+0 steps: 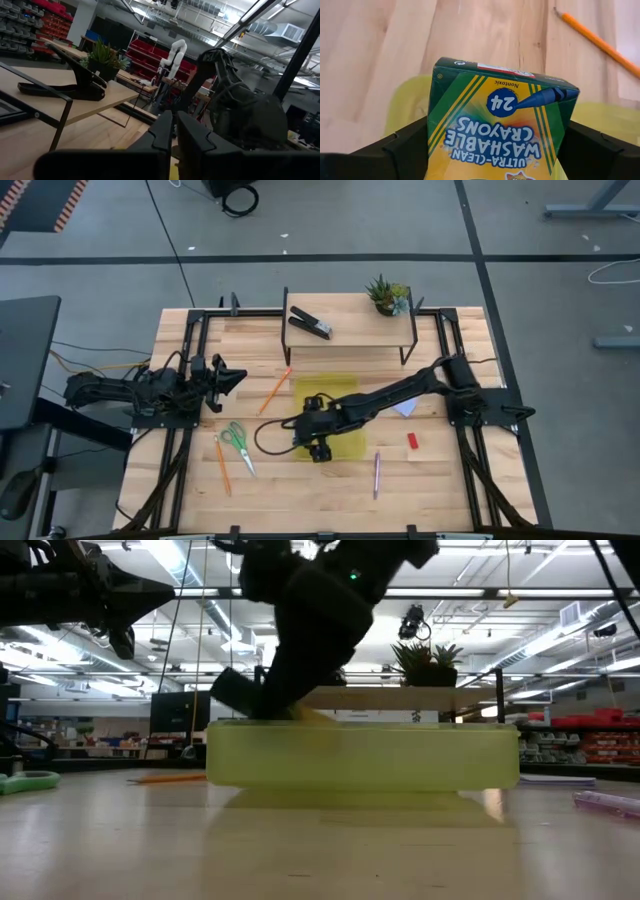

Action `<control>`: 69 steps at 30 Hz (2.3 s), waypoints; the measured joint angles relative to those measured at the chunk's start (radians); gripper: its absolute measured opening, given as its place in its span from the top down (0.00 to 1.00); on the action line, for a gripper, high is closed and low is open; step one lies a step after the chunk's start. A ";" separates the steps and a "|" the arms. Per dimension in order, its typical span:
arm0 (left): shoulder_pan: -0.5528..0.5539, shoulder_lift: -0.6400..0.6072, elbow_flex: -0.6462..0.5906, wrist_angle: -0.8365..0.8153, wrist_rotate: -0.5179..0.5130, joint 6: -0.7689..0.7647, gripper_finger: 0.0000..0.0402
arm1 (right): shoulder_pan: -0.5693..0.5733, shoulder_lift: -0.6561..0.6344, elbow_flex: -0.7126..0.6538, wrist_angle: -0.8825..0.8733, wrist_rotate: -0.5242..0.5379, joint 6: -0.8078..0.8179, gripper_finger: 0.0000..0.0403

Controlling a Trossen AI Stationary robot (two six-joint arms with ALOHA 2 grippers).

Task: Pack school essentials
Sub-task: Put the crayon box into the yellow supply box

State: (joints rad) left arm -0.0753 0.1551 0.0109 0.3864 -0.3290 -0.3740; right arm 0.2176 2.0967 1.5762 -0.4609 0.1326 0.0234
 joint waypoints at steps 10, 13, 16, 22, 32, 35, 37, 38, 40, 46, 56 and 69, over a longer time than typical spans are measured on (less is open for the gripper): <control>0.000 0.002 0.000 -0.001 0.000 0.000 0.93 | -0.008 0.020 0.049 -0.123 -0.016 0.001 0.09; 0.000 0.002 0.000 -0.001 0.000 0.000 0.94 | -0.009 0.022 0.047 -0.136 -0.030 -0.035 0.09; 0.000 0.002 0.000 0.003 0.000 0.000 0.93 | -0.009 0.033 0.045 -0.125 -0.037 -0.079 0.09; 0.000 0.002 0.000 0.004 0.000 0.000 0.91 | -0.020 0.036 0.045 -0.084 -0.038 -0.092 0.09; 0.000 0.002 0.000 0.004 0.000 0.000 0.94 | -0.046 0.036 0.045 -0.090 -0.078 -0.088 0.09; 0.000 0.002 0.000 0.004 0.000 0.000 0.93 | -0.045 0.036 0.045 -0.091 -0.086 -0.087 0.09; 0.000 0.002 0.000 0.004 0.000 0.000 0.93 | -0.045 0.036 0.045 -0.092 -0.087 -0.087 0.09; 0.000 0.002 0.000 0.004 0.000 0.000 0.92 | -0.045 0.036 0.045 -0.093 -0.088 -0.087 0.08; 0.000 0.002 0.000 0.004 0.000 0.000 0.92 | -0.045 0.036 0.045 -0.095 -0.091 -0.073 0.07; 0.000 0.002 0.000 0.004 0.000 0.000 0.92 | -0.051 0.036 0.044 -0.119 -0.112 -0.058 0.01; 0.000 0.002 0.000 0.004 0.000 0.001 0.93 | -0.051 0.030 0.043 -0.134 -0.104 -0.054 0.01; 0.000 0.007 0.000 0.003 0.001 0.000 0.93 | -0.051 -0.010 0.119 -0.134 -0.076 -0.078 0.01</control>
State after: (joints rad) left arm -0.0750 0.1619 0.0109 0.3891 -0.3284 -0.3737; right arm 0.1665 2.0869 1.6948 -0.5946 0.0564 -0.0548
